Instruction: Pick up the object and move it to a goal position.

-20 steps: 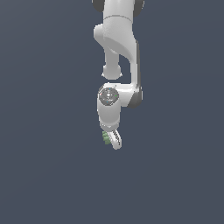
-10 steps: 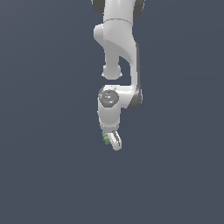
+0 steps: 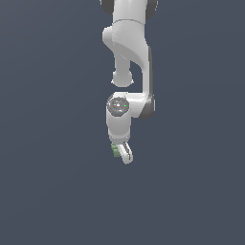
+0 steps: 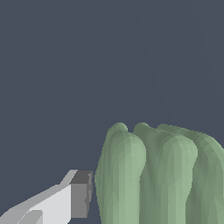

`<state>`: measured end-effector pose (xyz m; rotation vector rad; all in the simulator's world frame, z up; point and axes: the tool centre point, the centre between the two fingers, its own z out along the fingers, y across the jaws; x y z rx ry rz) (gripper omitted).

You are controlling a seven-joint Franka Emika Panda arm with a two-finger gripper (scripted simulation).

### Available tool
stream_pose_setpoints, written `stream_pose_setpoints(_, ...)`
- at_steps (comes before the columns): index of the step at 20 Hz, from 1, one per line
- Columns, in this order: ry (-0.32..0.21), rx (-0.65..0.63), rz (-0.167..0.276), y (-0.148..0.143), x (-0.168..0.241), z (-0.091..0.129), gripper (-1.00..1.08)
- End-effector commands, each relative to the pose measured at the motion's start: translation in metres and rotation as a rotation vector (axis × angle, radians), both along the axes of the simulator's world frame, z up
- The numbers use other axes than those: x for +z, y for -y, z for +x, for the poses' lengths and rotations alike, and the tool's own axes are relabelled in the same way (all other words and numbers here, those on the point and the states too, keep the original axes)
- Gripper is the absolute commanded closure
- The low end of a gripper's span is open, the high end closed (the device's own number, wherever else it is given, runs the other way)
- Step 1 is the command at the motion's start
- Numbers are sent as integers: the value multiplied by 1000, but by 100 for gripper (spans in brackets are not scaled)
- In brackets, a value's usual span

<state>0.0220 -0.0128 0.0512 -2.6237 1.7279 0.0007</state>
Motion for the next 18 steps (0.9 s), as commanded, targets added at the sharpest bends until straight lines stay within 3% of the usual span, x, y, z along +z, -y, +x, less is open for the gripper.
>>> stream_pose_setpoints(1, 1, -1, 0, 4, 5, -2, 108)
stream_pose_setpoints(9, 1, -1, 1, 30, 38, -22, 108)
stream_pose_setpoints(18, 1, -1, 3, 85, 107, -61, 108)
